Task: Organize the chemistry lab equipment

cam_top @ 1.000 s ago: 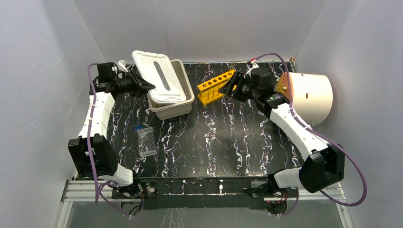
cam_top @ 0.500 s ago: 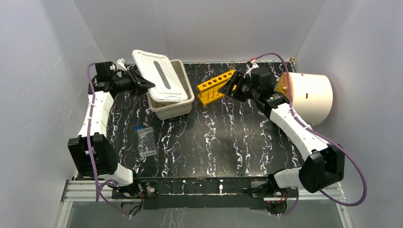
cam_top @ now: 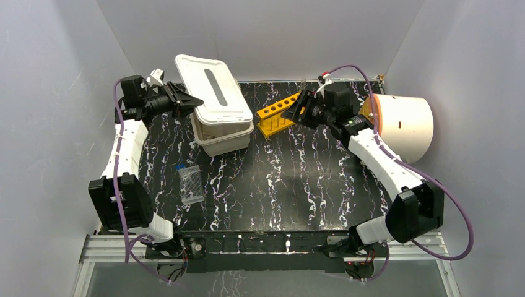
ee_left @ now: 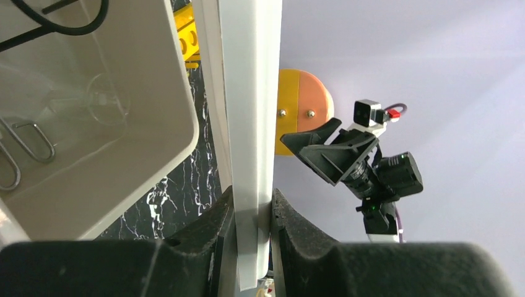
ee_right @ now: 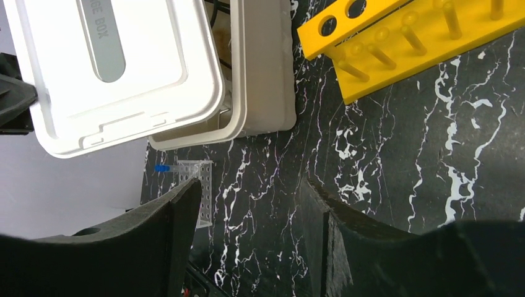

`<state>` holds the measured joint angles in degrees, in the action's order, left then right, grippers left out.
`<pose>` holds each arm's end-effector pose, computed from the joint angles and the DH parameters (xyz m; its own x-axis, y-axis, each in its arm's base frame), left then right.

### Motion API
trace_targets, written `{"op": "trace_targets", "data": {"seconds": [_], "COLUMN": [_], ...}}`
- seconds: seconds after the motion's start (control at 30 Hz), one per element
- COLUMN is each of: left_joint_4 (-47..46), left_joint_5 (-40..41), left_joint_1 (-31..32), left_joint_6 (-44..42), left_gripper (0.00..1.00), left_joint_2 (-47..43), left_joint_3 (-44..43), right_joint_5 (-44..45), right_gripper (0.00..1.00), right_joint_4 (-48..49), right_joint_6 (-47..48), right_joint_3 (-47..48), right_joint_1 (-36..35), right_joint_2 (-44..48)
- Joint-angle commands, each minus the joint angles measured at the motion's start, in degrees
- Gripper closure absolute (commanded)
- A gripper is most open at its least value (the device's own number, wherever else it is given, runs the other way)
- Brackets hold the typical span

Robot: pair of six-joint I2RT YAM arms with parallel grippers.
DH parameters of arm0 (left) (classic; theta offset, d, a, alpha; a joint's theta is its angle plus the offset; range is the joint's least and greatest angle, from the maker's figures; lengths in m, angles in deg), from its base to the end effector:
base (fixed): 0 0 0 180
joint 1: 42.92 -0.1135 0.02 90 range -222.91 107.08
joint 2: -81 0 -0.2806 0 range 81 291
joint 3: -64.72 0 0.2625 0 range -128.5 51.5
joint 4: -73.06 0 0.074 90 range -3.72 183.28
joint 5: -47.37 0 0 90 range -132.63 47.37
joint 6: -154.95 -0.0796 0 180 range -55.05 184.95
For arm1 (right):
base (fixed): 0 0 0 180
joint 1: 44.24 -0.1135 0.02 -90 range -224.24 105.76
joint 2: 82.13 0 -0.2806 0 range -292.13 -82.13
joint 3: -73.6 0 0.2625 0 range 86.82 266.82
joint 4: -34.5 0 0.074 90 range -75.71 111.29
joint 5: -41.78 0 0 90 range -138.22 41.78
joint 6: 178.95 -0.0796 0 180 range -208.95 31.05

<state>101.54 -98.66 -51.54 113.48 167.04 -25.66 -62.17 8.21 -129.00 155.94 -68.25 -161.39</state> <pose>0.3762 -0.0097 0.3648 -0.7657 -0.5395 -0.3502 0.1371 0.3950 -0.9084 0.3291 0.1676 0.3437 -0.6599 0.3897 -0.6424 -0.2256 0.7128 0.6641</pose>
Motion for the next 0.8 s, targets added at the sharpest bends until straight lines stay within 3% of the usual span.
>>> {"op": "trace_targets", "data": {"seconds": [0.0, 0.17, 0.47, 0.63, 0.77], "left_joint_4": [-8.35, -8.09, 7.71, 9.60, 10.18], "left_joint_5": [-6.94, -6.86, 1.00, 3.18, 4.71], "left_joint_1": [-0.25, -0.26, -0.34, -1.21, -1.70], "left_joint_6": [5.40, 4.74, -9.35, -11.29, -11.41], "left_gripper": [1.00, 1.00, 1.00, 0.96, 1.00], "left_joint_2": [-2.87, -2.52, 0.48, 1.35, 1.93], "left_joint_3": [3.40, 5.49, 2.54, 2.12, 1.40], "right_joint_5": [-2.06, -2.71, -1.42, 1.97, 3.86], "right_gripper": [0.33, 0.33, 0.33, 0.32, 0.30], "right_joint_4": [1.72, 0.94, -1.84, -3.38, -5.63], "right_joint_6": [1.37, 1.29, 5.29, 9.24, 12.38], "right_joint_3": [4.16, 5.80, 12.34, 16.73, 20.91], "right_joint_1": [0.11, 0.02, -2.49, -6.03, -8.75], "right_joint_2": [-1.60, -3.81, -9.29, -14.67, -19.51]}}
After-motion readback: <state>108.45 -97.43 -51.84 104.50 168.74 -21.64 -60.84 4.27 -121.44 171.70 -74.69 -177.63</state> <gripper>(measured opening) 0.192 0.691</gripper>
